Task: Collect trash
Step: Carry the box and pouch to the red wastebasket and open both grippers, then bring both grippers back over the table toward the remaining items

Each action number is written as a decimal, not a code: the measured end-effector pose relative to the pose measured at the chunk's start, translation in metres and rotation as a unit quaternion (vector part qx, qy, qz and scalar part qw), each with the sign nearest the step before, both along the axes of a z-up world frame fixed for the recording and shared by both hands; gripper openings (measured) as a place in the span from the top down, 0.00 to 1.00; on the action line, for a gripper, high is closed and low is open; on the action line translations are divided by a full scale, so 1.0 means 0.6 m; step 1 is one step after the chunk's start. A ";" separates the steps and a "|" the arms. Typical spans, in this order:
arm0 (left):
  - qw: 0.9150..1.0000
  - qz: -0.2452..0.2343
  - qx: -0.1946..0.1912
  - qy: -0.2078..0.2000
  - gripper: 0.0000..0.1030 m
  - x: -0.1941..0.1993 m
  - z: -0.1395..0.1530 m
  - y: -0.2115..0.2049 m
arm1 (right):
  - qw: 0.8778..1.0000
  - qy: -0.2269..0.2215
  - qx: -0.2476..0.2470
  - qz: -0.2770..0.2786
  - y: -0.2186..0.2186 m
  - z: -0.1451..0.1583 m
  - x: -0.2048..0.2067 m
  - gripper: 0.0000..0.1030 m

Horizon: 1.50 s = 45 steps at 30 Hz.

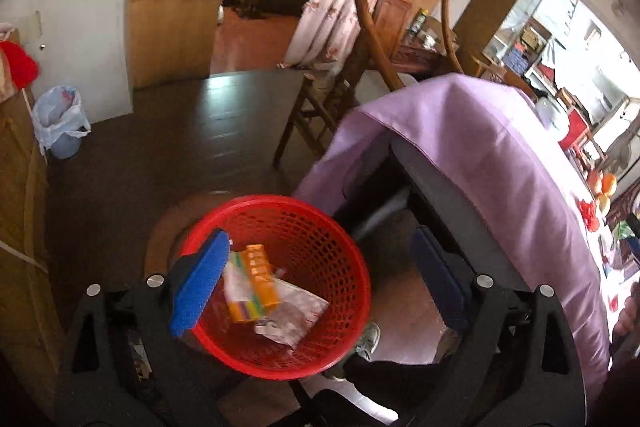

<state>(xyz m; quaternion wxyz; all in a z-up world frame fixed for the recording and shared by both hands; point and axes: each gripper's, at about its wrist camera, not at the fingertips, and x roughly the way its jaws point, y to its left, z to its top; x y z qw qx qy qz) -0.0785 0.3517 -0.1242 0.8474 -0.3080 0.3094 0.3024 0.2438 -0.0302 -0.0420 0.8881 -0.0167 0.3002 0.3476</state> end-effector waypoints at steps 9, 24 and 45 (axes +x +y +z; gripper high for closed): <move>0.993 0.114 0.043 -0.009 0.07 -0.075 0.023 0.042 | 0.996 0.004 0.051 0.073 0.094 0.047 -0.095 0.18; 0.981 0.191 0.025 -0.005 0.07 -0.162 -0.011 0.108 | 0.959 0.079 -0.048 0.269 0.452 -0.072 -0.320 0.06; 0.990 0.104 0.091 0.004 0.07 -0.094 0.051 -0.004 | 0.989 0.022 -0.012 0.148 0.218 0.014 -0.242 0.06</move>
